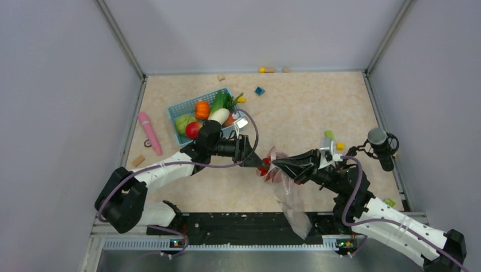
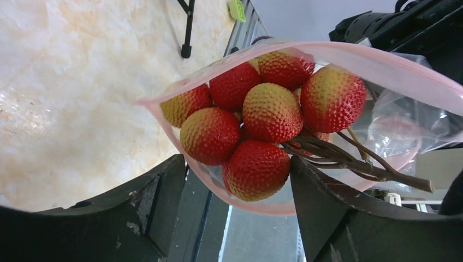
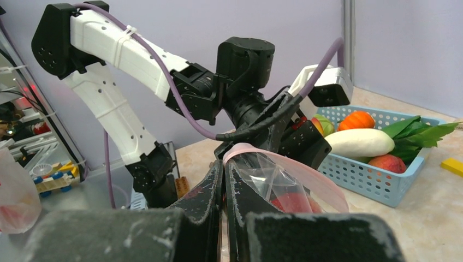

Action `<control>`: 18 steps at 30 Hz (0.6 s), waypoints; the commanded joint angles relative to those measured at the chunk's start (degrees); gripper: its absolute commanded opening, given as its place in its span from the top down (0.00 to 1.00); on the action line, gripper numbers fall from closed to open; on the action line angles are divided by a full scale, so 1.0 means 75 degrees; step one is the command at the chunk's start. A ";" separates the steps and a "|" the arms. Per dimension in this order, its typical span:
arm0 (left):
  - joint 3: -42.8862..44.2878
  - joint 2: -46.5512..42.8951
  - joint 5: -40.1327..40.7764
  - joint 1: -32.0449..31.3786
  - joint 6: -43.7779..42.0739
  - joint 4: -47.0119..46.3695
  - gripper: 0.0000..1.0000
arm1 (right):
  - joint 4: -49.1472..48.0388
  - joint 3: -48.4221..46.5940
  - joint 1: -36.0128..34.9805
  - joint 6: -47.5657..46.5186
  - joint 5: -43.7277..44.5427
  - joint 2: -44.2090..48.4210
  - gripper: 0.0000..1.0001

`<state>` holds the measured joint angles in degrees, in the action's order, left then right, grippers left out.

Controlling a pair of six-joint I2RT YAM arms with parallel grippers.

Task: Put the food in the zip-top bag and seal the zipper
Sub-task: Adjust the zipper food storage bag at the center of the board.

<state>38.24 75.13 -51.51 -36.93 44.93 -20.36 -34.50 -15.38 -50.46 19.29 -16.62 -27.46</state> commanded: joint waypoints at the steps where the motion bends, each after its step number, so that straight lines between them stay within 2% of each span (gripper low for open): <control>1: 0.0316 0.0223 -0.0061 -0.0204 -0.0353 0.0334 0.27 | -0.0769 -0.0098 0.0071 -0.0053 0.0073 0.0052 1.00; 4: 0.0319 0.0226 -0.0076 -0.0309 -0.0470 0.0467 0.26 | -0.0781 -0.0064 0.0070 -0.0111 0.0179 0.0025 1.00; 8: 0.0371 0.0227 0.0328 -0.0340 -0.0808 0.1356 0.22 | -0.0868 -0.0094 0.0068 -0.0172 0.0105 0.0013 1.00; 14: -0.0160 -0.0342 0.0502 -0.0317 -0.0273 0.0555 0.11 | -0.0896 -0.0121 0.0067 -0.0241 0.0294 -0.0025 1.00; 18: 0.0093 -0.0153 0.0309 -0.0303 -0.0112 0.0795 0.11 | -0.1083 -0.0179 0.0071 -0.0719 0.0436 -0.0287 1.00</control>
<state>37.67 74.24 -48.58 -39.27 42.57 -12.62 -35.86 -15.38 -50.46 17.56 -14.70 -27.83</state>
